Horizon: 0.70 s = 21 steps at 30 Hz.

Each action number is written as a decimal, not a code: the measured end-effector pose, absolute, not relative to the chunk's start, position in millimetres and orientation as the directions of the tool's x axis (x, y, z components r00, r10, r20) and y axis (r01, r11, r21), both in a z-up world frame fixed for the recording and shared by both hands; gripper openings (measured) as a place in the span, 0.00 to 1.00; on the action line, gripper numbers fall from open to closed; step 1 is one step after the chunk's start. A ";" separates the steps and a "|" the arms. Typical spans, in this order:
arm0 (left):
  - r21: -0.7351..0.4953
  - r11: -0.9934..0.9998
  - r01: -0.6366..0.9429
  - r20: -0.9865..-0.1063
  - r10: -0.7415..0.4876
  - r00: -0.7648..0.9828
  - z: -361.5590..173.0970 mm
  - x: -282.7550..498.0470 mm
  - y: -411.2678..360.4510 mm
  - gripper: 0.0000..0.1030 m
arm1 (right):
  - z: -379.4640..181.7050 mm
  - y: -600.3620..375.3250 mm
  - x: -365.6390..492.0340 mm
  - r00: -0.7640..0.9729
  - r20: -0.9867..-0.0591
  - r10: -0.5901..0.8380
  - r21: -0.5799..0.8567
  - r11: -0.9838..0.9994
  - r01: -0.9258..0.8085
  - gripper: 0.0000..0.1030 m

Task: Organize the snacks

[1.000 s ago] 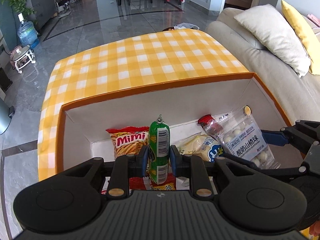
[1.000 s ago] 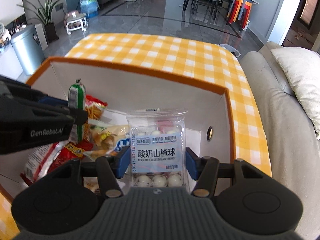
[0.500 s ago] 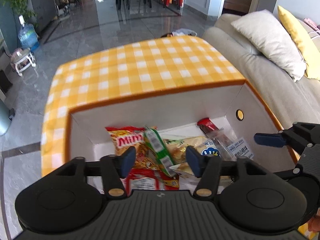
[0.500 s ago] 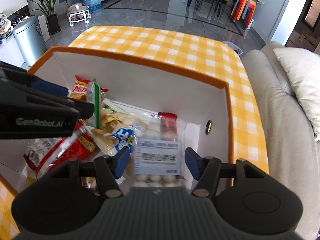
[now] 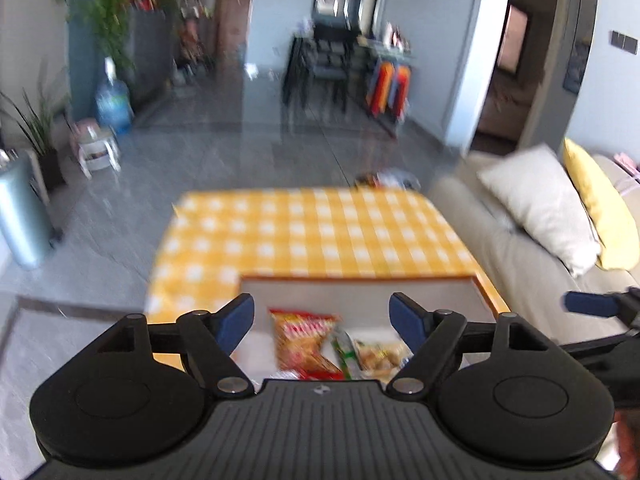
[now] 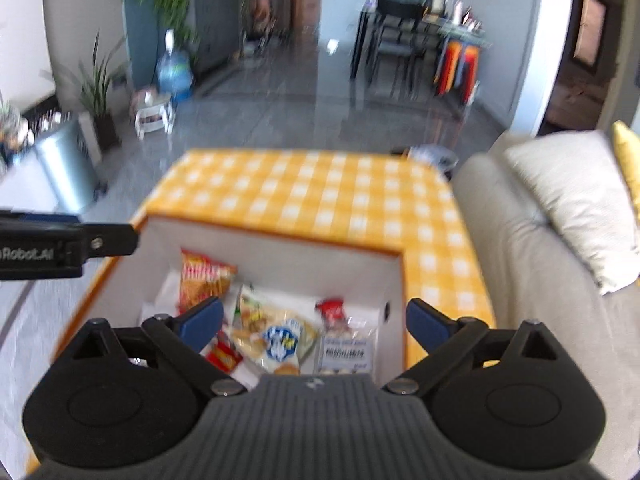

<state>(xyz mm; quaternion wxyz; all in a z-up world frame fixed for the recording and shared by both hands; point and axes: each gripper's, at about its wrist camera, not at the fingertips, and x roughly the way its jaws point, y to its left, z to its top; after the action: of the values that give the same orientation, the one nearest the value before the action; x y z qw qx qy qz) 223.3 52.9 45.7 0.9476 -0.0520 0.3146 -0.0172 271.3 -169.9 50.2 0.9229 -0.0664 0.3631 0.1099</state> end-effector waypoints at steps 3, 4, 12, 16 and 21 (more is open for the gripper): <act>-0.031 0.999 -0.040 -0.525 0.018 0.851 61.6 197.6 49.0 0.89 | 74.7 -176.8 249.7 0.770 -0.616 0.166 -0.012 0.975 -0.220 0.96; -0.008 0.998 -0.054 -0.503 0.043 0.863 65.3 188.5 46.8 0.90 | 81.5 -179.6 242.1 0.784 -0.595 0.174 0.005 0.977 -0.213 0.96; 0.105 0.992 -0.071 -0.427 0.110 0.898 70.0 135.6 25.6 0.90 | 110.9 -199.9 184.2 0.833 -0.485 0.267 0.123 0.964 -0.237 0.96; 0.105 0.993 -0.054 -0.455 0.096 0.885 67.3 120.0 14.5 0.90 | 109.4 -201.9 156.3 0.832 -0.487 0.265 0.104 0.964 -0.246 0.96; 0.066 0.998 -0.011 -0.513 0.043 0.857 55.4 105.3 5.5 0.90 | 97.1 -202.7 122.3 0.821 -0.513 0.250 0.062 0.965 -0.255 0.96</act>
<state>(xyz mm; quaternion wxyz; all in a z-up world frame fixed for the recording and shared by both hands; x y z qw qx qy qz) 105.3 5.5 55.4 0.9631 0.0306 0.2669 0.0141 122.3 -202.7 97.1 0.9542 -0.0047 0.2683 0.1321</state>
